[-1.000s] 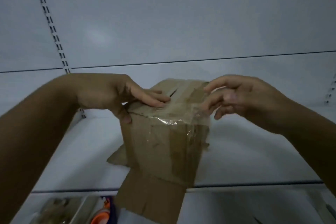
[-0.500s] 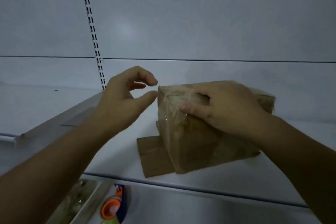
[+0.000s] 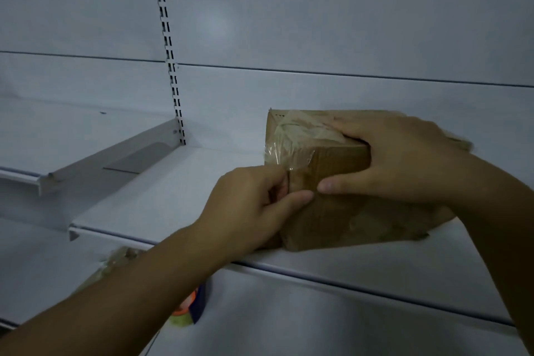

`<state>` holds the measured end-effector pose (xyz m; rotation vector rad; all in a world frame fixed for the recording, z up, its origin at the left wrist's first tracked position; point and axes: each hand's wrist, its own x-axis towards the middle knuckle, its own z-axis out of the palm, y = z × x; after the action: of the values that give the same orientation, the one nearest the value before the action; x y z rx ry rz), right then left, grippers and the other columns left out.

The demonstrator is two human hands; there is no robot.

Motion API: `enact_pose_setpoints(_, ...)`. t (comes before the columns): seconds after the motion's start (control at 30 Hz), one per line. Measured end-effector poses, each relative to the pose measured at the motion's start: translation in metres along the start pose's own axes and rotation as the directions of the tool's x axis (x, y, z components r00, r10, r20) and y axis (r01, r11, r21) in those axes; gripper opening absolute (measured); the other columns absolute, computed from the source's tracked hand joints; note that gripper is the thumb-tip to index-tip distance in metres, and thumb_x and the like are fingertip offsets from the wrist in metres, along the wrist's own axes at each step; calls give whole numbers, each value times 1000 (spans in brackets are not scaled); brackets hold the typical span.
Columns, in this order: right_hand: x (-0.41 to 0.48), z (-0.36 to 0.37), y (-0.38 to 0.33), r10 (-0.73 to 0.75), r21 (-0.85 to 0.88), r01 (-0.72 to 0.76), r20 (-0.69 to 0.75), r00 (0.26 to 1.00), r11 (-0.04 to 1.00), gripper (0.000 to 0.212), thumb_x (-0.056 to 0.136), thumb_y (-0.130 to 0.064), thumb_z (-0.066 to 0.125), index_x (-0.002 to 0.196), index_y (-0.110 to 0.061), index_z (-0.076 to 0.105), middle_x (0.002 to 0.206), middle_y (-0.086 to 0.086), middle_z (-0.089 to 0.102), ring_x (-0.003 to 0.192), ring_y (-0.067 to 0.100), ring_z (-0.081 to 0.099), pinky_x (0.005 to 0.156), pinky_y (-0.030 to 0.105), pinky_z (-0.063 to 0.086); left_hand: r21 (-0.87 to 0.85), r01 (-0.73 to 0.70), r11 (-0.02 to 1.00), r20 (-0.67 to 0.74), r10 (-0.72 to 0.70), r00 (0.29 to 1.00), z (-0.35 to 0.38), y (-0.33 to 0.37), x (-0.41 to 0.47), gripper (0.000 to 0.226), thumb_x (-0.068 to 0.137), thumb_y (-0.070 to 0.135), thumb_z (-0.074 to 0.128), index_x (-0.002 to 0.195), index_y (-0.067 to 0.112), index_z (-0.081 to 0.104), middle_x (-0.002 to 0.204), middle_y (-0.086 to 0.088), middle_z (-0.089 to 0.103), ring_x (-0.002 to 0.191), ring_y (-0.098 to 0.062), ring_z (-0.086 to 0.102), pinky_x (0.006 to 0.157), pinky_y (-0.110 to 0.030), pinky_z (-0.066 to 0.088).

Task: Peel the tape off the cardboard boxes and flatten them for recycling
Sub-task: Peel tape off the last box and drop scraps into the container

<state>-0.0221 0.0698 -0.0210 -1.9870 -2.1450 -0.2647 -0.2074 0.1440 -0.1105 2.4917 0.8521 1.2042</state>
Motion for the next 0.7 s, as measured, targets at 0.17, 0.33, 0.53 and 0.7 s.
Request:
enact_pose_setpoints(0.17, 1, 2, 2, -3, -14, 3, 21, 1000, 1000, 94, 55, -82, 48, 141, -46, 30, 138, -19, 46, 122, 10, 45, 90, 31, 38, -85, -29, 996, 105, 38, 994, -3, -2, 3, 49, 83, 59, 39, 71, 15, 58, 63, 1, 56, 64, -15, 56, 60, -42, 47)
enact_pose_setpoints(0.33, 3, 2, 3, -3, 9, 3, 33, 999, 1000, 95, 53, -84, 47, 139, -47, 33, 136, -20, 48, 120, 10, 47, 92, 34, 42, -306, 26, 952, 227, 46, 973, -12, -4, 6, 43, 88, 50, 38, 71, 14, 56, 64, -2, 57, 64, -20, 57, 64, -44, 50)
enact_pose_setpoints(0.53, 0, 2, 2, 0, 26, -1, 28, 1000, 1000, 94, 52, -84, 45, 138, -49, 31, 134, -20, 49, 118, 10, 47, 95, 37, 42, -427, -44, 903, 125, 107, 986, -23, -3, 10, 20, 84, 35, 58, 82, 16, 64, 71, -3, 62, 64, -13, 62, 62, -29, 53)
enact_pose_setpoints(0.7, 0, 3, 2, -11, 49, 10, 29, 1000, 999, 93, 53, -85, 46, 138, -48, 33, 132, -19, 51, 117, 11, 48, 96, 43, 44, -183, -316, 931, -40, 314, 949, -25, -10, 14, 35, 75, 35, 71, 102, 23, 54, 92, 14, 60, 83, -4, 61, 66, -22, 54)
